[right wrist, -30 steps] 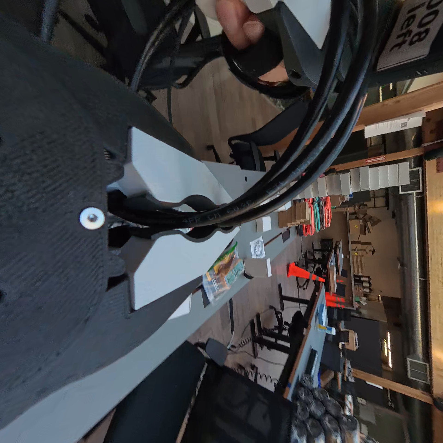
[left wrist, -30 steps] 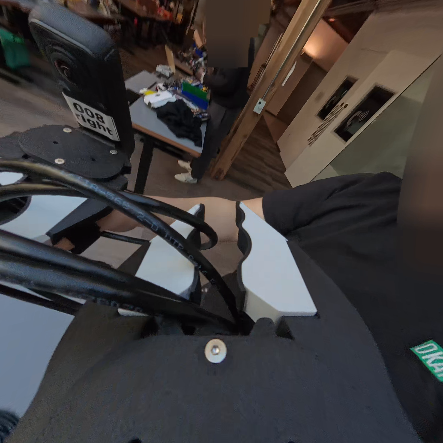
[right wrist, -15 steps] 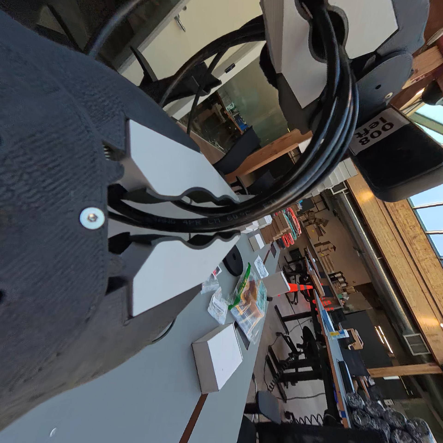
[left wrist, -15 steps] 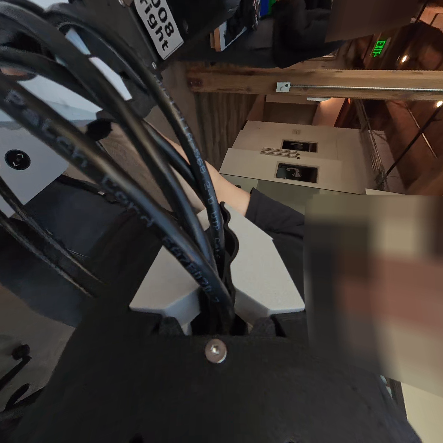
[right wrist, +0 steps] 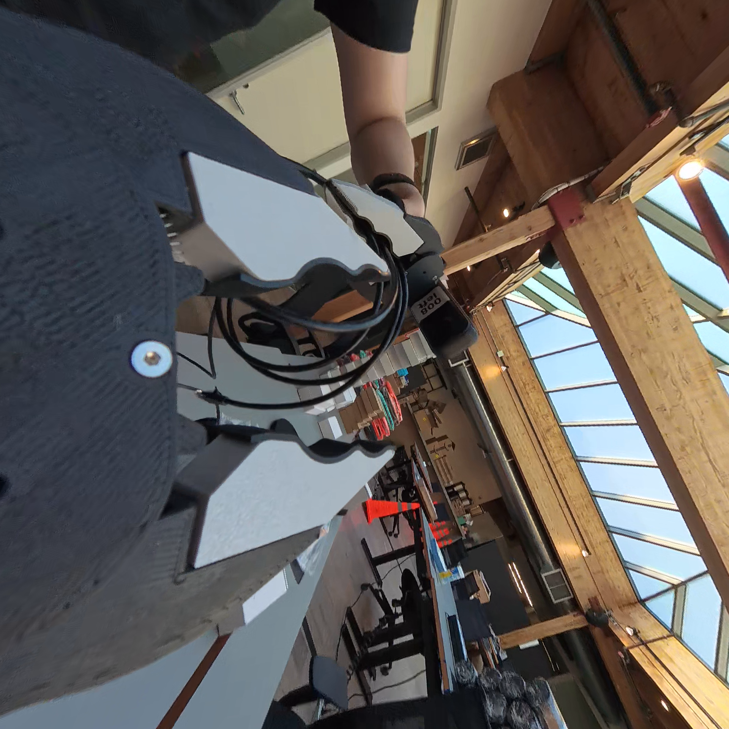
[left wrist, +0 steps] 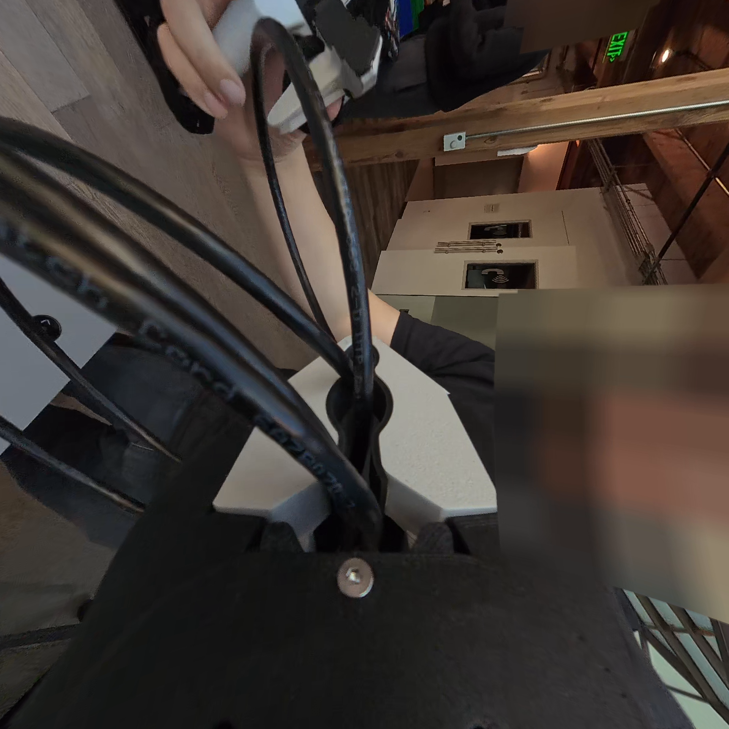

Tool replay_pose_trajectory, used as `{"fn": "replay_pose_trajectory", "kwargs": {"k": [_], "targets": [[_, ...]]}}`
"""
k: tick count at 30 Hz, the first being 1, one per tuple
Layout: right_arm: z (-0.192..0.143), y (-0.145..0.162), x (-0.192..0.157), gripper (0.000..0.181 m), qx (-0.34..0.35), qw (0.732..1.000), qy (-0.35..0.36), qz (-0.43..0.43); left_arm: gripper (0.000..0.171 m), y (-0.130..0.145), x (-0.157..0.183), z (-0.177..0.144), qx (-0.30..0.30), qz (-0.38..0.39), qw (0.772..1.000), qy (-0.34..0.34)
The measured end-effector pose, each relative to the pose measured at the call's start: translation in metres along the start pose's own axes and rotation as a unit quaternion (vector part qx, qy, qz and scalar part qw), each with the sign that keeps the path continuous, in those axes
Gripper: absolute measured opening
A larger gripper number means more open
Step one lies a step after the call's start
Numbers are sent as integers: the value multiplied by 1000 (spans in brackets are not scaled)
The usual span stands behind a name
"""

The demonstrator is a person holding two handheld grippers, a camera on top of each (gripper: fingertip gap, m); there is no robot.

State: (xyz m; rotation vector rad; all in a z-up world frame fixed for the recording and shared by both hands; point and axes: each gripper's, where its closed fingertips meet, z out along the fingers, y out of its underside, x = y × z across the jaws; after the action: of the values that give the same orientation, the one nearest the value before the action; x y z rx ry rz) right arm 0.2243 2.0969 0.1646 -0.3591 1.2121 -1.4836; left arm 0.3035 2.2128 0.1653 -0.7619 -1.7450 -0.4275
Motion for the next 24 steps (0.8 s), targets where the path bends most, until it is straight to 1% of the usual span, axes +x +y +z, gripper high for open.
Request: {"fn": "replay_pose_trajectory", "kwargs": {"k": [1, 2, 3, 4, 5, 6, 8, 10, 12, 13, 15, 16, 18, 20, 21, 22, 24], "targets": [[-9, -9, 6, 74, 6, 1000, 20, -13, 0, -3, 2, -3, 8, 0, 1000, -4], [-19, -19, 10, 72, 12, 998, 54, -36, 0, -7, 2, -7, 17, 1, 1000, -9], [-27, -25, 4, 73, 4, 994, 81, -79, 0, -12, 3, -10, 30, 0, 999, -16], [-28, -25, -9, 74, -17, 985, 106, -136, 0, -18, 3, -14, 46, -2, 999, -22], [-24, -20, -27, 78, -46, 973, 123, -191, 0, -24, 4, -17, 62, -6, 998, -30], [-14, -8, -50, 85, -74, 962, 123, -232, 0, -31, 4, -20, 79, -7, 996, -40], [14, 18, -85, 95, -115, 945, 120, -281, 0, -42, 3, -22, 103, -2, 993, -66], [40, 40, -98, 106, -141, 943, 121, -276, 0, -53, 4, -21, 120, 3, 989, -91], [62, 55, -101, 110, -150, 958, 107, -221, 0, -64, 8, -20, 133, 9, 985, -112], [71, 58, -98, 122, -148, 962, 113, -201, 0, -68, 9, -20, 136, 15, 982, -129], [78, 66, -87, 122, -179, 951, 133, -215, 0, -74, 17, -19, 139, 28, 978, -153], [82, 69, -88, 124, -187, 951, 130, -210, 0, -77, 22, -19, 146, 29, 976, -159], [95, 71, -103, 125, -178, 962, 103, -178, 0, -82, 32, -19, 158, 31, 971, -175], [103, 69, -108, 116, -168, 965, 109, -167, 0, -84, 38, -19, 162, 28, 968, -192], [107, 67, -109, 106, -160, 967, 110, -163, 0, -84, 41, -19, 166, 22, 967, -193], [109, 68, -111, 84, -159, 969, 107, -154, 0, -86, 47, -18, 175, 15, 967, -185], [114, 69, -116, 65, -152, 972, 98, -153, 0, -92, 60, -20, 200, 2, 966, -166]]}}
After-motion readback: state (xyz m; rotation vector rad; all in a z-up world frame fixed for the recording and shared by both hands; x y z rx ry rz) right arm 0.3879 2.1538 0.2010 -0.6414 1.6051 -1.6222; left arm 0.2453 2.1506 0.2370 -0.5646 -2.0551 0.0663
